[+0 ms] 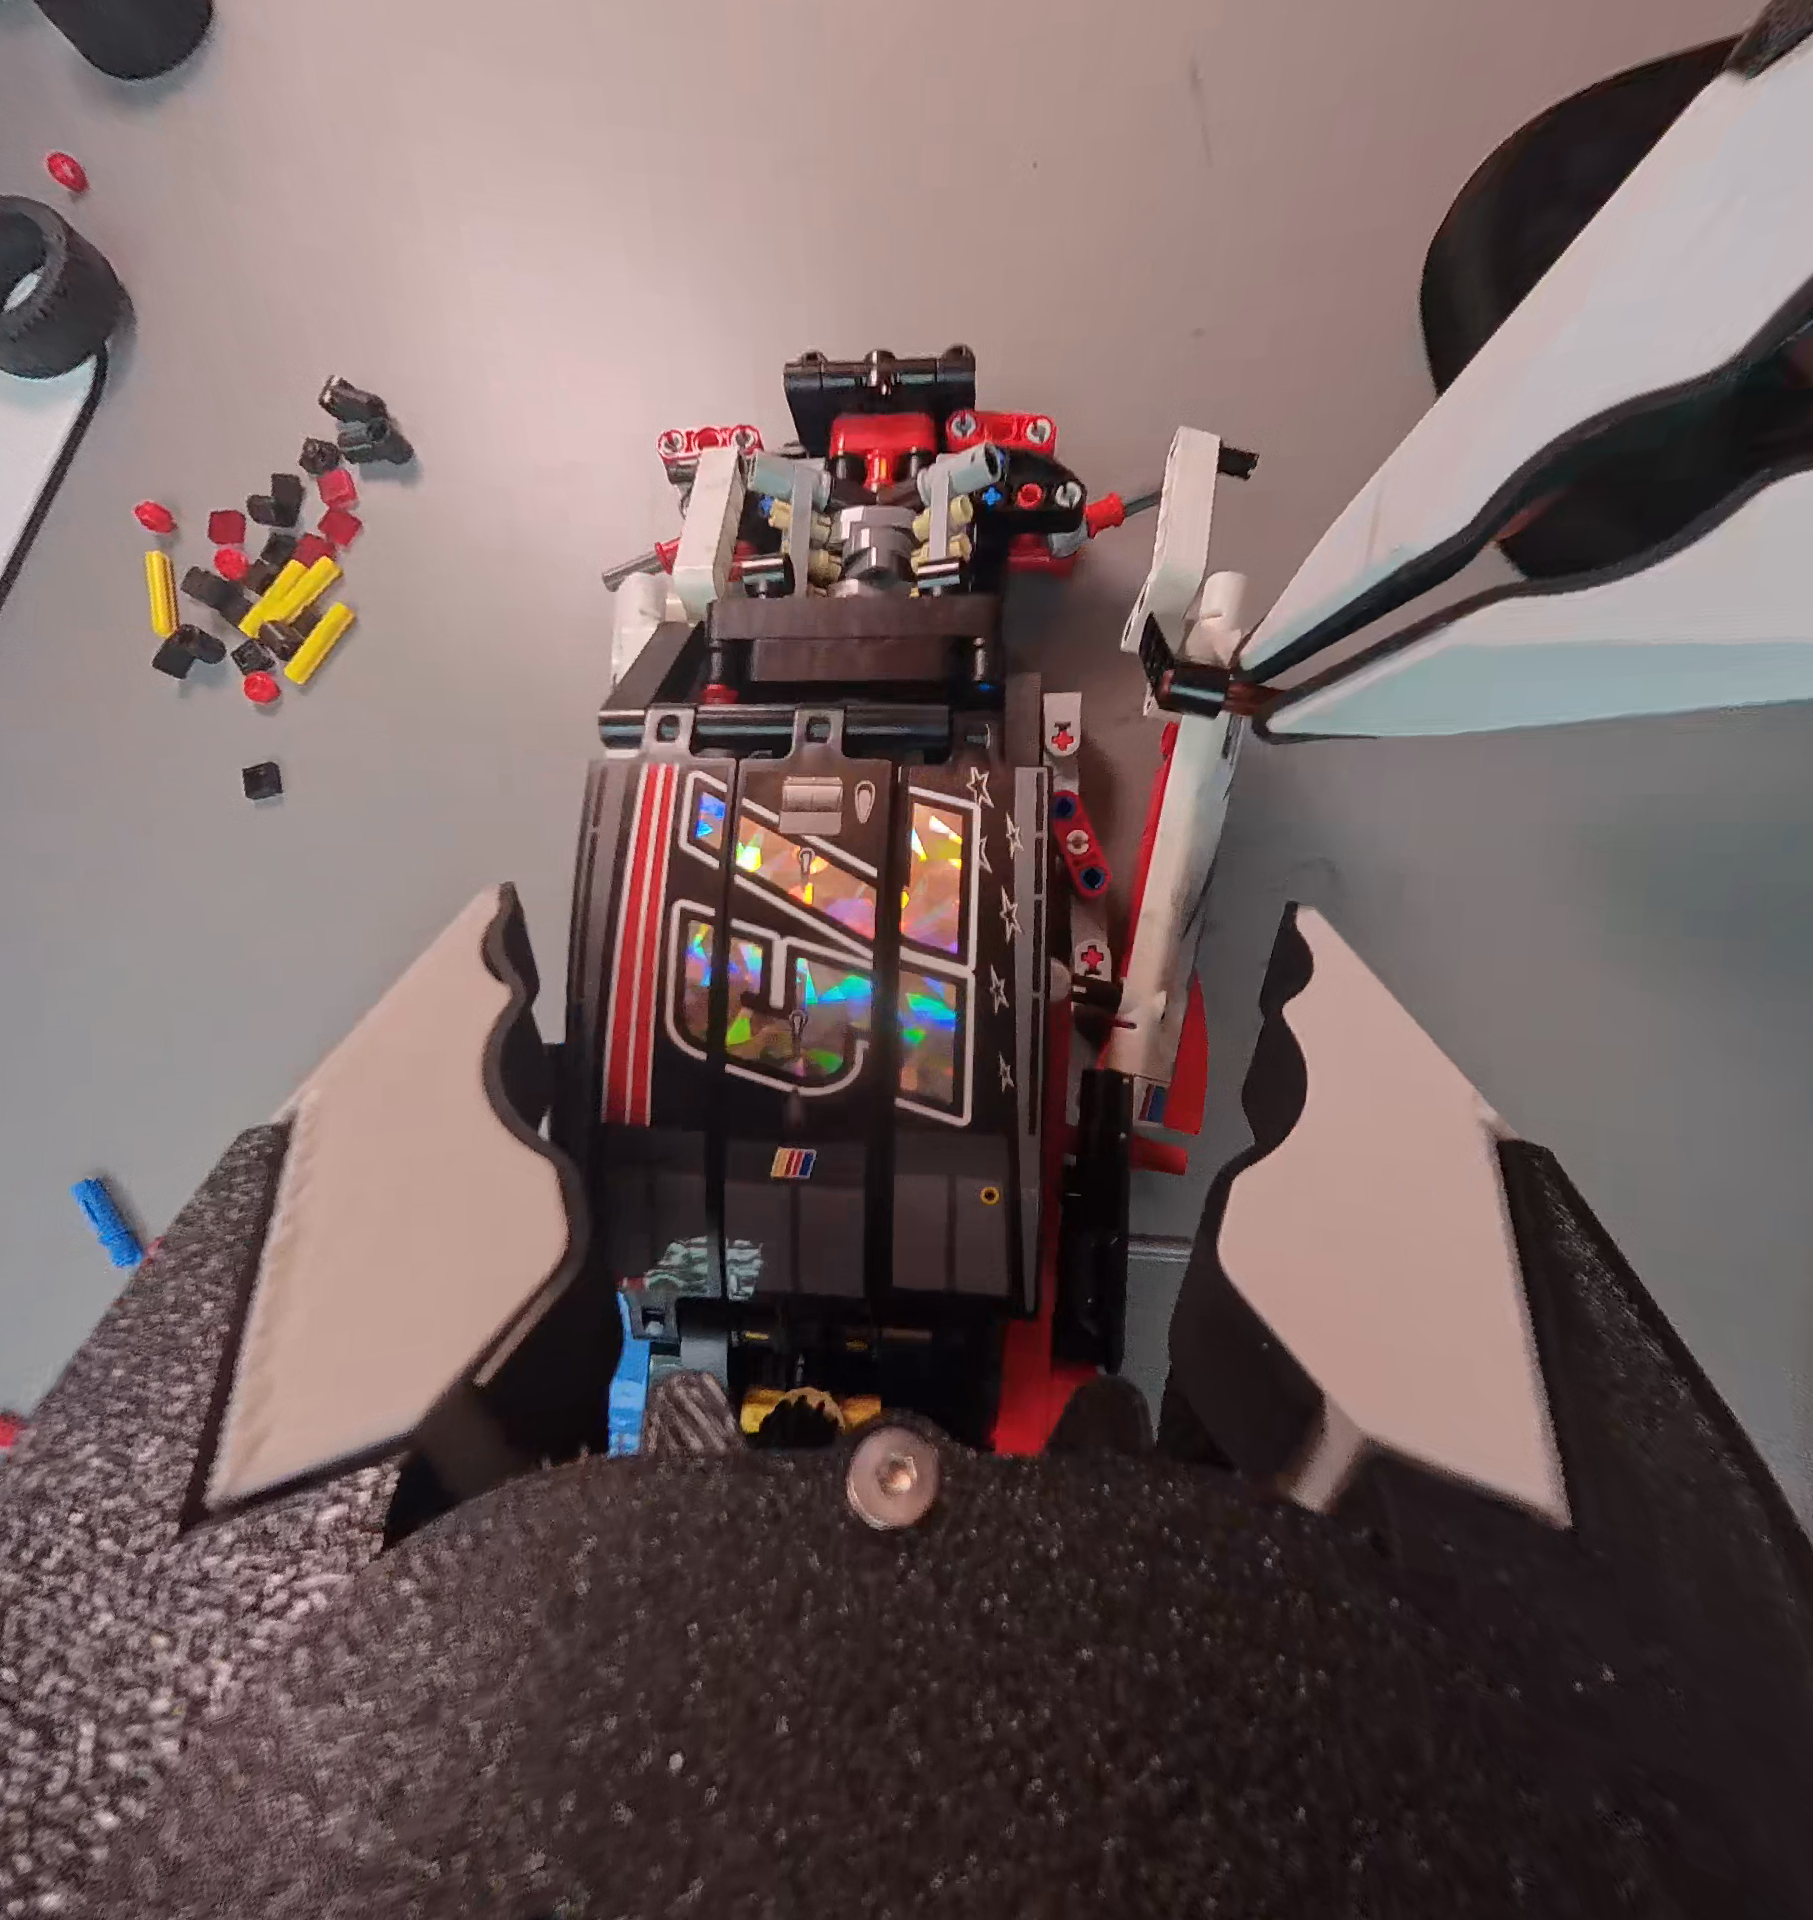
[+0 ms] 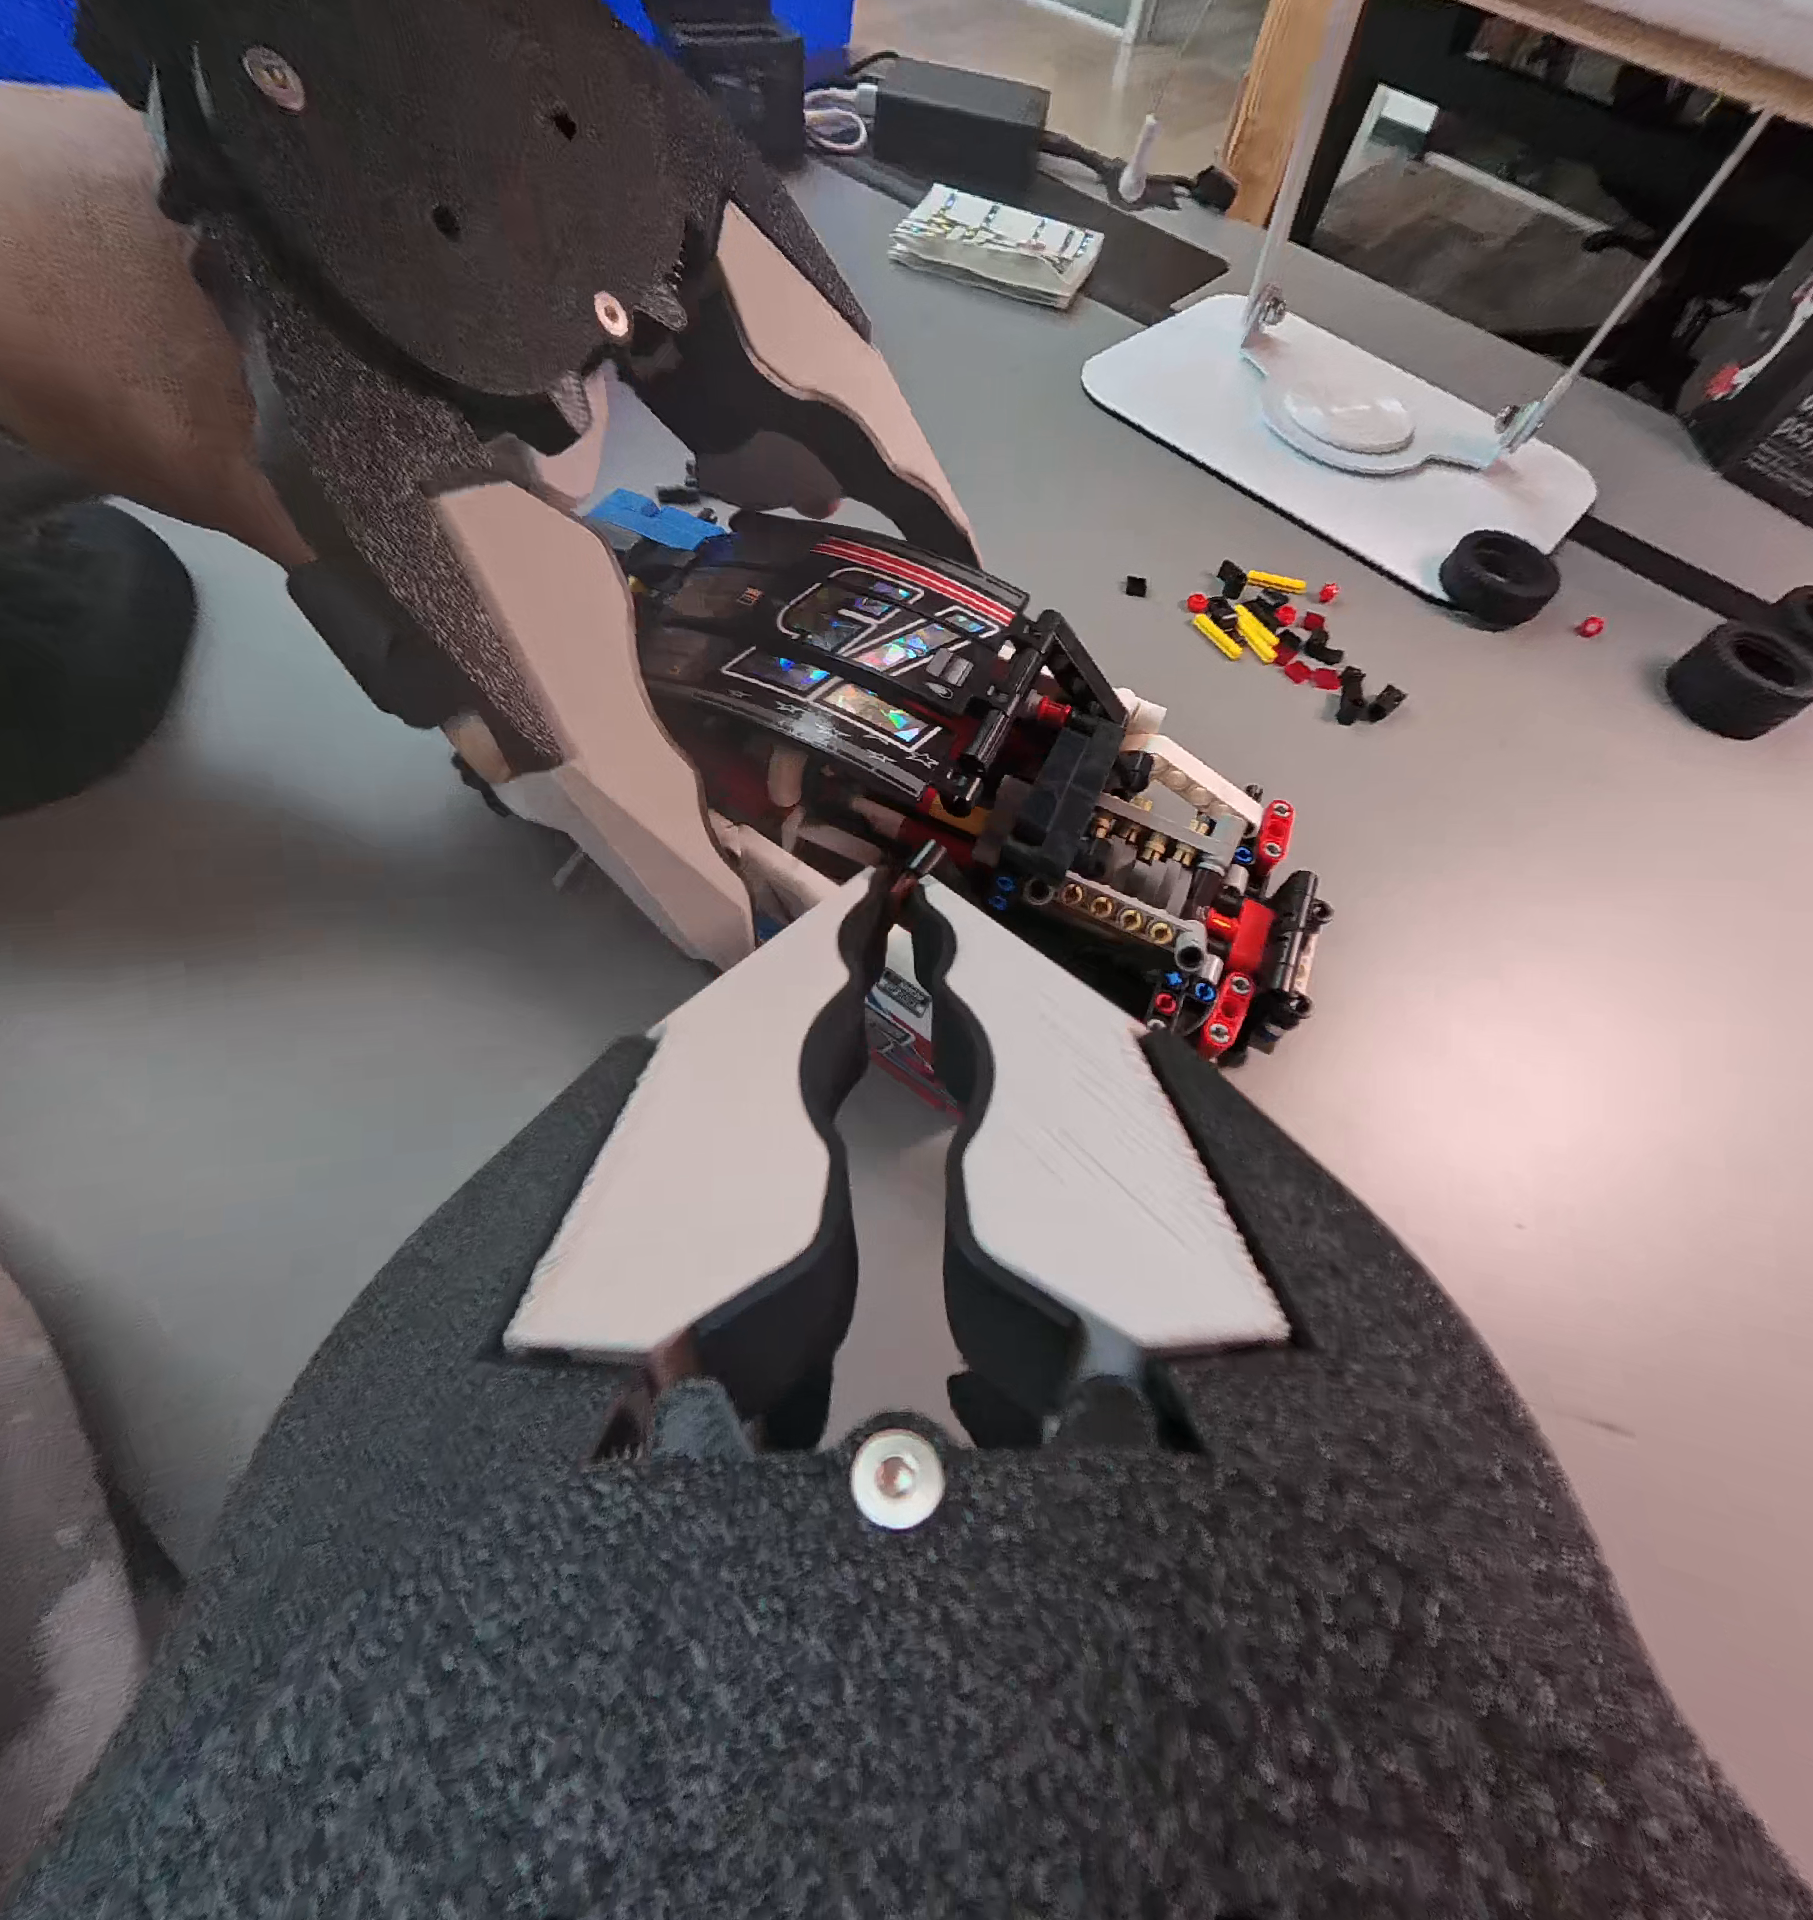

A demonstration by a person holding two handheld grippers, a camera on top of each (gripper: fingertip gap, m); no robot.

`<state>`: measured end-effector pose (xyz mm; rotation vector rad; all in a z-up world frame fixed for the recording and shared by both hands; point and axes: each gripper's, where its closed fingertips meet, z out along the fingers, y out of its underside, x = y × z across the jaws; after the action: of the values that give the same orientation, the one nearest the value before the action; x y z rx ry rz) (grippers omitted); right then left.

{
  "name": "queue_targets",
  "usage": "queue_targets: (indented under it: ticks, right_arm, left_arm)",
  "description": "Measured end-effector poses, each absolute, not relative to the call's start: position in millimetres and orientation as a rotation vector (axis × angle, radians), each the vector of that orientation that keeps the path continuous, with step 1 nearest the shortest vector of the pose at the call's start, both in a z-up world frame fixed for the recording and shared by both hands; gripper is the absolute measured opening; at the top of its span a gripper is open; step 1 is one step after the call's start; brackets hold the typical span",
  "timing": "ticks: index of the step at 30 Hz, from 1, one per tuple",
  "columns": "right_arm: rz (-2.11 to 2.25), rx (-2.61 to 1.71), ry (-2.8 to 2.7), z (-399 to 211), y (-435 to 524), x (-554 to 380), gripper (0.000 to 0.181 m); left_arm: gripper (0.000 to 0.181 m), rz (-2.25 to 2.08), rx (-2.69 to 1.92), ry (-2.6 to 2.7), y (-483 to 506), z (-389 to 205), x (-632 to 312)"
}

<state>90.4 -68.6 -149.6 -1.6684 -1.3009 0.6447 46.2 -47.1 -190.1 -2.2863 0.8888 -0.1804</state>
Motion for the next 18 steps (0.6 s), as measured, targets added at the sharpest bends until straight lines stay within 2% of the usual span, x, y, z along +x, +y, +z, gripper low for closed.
queue_targets:
  ticks: [1,7,18]
  right_arm:
    - [0.628,-1.664,-1.305,-149.6,-68.7,90.6,0.003]
    - [0.605,-1.671,-1.273,-149.5,-69.9,100.7,0.000]
    - [0.938,-1.678,-1.218,-134.8,-83.6,117.9,0.000]
  left_arm:
    - [0.132,-0.126,-2.300,0.904,-45.6,-195.1,43.1]
    - [0.127,-0.093,-2.301,0.896,-43.2,-199.2,40.6]
    - [0.113,-0.091,-2.269,0.922,-41.8,-194.9,44.0]
